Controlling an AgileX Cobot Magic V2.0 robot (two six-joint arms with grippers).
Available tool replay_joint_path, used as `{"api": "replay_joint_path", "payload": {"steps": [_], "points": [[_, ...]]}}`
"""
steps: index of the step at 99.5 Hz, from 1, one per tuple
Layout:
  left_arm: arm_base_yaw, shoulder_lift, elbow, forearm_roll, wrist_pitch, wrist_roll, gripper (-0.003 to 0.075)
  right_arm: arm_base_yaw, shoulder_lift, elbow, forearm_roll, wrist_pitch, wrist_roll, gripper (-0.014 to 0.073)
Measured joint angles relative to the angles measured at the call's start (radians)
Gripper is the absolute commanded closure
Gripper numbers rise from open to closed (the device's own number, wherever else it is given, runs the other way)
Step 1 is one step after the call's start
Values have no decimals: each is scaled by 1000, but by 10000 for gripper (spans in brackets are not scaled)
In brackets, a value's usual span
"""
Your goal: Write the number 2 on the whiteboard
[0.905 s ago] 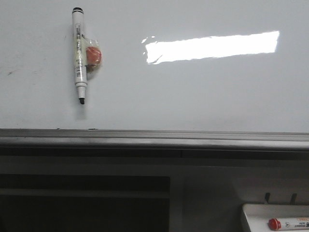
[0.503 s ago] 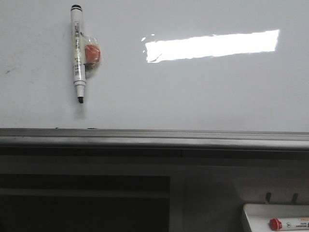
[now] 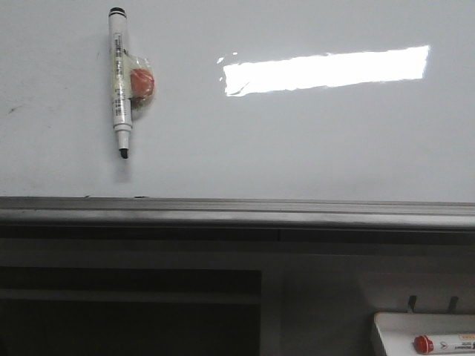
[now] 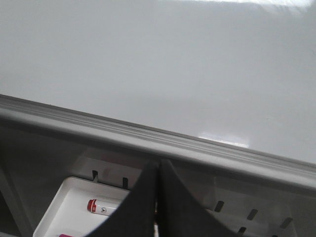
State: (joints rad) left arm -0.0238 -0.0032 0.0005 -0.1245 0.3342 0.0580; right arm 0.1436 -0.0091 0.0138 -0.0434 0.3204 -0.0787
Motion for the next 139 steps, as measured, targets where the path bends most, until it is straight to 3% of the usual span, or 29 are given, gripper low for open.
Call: {"api": "replay_joint_path", "payload": {"steps": [16,28,39,49,57,70,83,91,102,109,116,131,139], "points": [[0,0,0,-39,-20,-2,741,0,0,0,0,-2,0,654],[0,0,0,-370,-110,-11,741,0,0,2,25,-85,0,654],[0,0,0,-682,-210,-19,741,0,0,2,194,-292,2,654],[0,0,0,-850,-254,-19,741,0,0,2,335,-483,2,654],[0,0,0,-936,-260,-19,741,0,0,2,434,-547,4,654],[0,0,-32,-887,-196,55,741,0,0,-7,542,-501,5,653],[0,54,-201,-625,-30,187,714,0,12,-105,553,-297,-21,619],[0,177,-336,-483,70,238,564,0,79,-200,545,-156,-52,537],[-39,341,-474,-401,149,271,313,2,195,-306,539,-29,-66,314],[-78,438,-527,-404,169,276,240,2,272,-361,537,23,-68,191],[-121,536,-572,-434,183,290,258,2,342,-407,535,66,-70,142],[-249,747,-640,-587,189,436,360,2,438,-458,530,105,-72,143],[-329,845,-667,-643,169,489,375,2,453,-460,531,106,-72,143]]}}
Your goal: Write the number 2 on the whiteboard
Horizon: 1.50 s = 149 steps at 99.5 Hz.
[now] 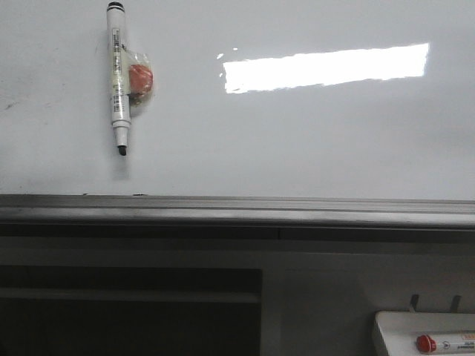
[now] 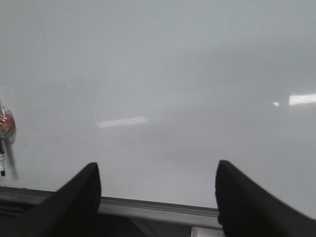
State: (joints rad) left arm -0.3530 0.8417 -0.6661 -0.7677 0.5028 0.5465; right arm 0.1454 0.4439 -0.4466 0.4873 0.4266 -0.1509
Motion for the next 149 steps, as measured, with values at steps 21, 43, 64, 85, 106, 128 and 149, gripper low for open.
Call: {"api": "replay_joint_path", "payload": {"steps": [21,43,64,85,106,128,149], "points": [[-176,226,-43,-39,-147,24,375,0,2,-2,-2,2,-2,143],[-210,391,-68,-74,-231,27,377,0,2,-2,-4,3,-4,143],[-214,459,-74,-151,-293,27,563,0,2,-2,2,3,-4,143],[-216,461,-80,-156,-294,35,741,35,2,-67,46,49,-88,143],[-285,373,-173,-57,-67,356,741,181,96,-253,202,138,-475,143],[-416,254,-251,192,134,695,741,379,365,-424,226,277,-694,143],[-435,184,-253,313,164,730,741,576,517,-504,226,251,-792,143]]}}
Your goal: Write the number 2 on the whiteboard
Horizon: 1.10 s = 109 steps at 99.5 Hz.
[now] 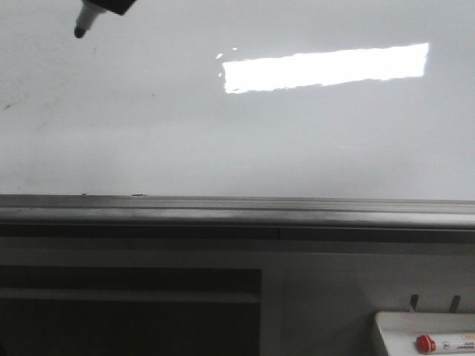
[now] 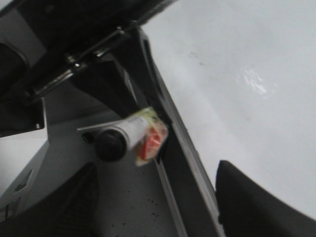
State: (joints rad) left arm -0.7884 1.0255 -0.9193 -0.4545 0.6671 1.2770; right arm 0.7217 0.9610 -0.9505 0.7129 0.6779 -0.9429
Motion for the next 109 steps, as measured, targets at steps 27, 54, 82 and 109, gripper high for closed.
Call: {"api": "replay_joint_path", "payload": {"steps": [27,54,82,109], "points": [[0,-18,1,4,3,2,741,138,99,-9,4,-159,-14,146],[0,-18,1,-21,7,-16,741,144,174,-11,89,-224,-26,582],[4,-26,1,-14,0,-126,388,142,175,-11,104,-253,-40,671],[-3,-171,1,-6,-12,-466,197,144,194,-13,130,-334,-44,671]]}}
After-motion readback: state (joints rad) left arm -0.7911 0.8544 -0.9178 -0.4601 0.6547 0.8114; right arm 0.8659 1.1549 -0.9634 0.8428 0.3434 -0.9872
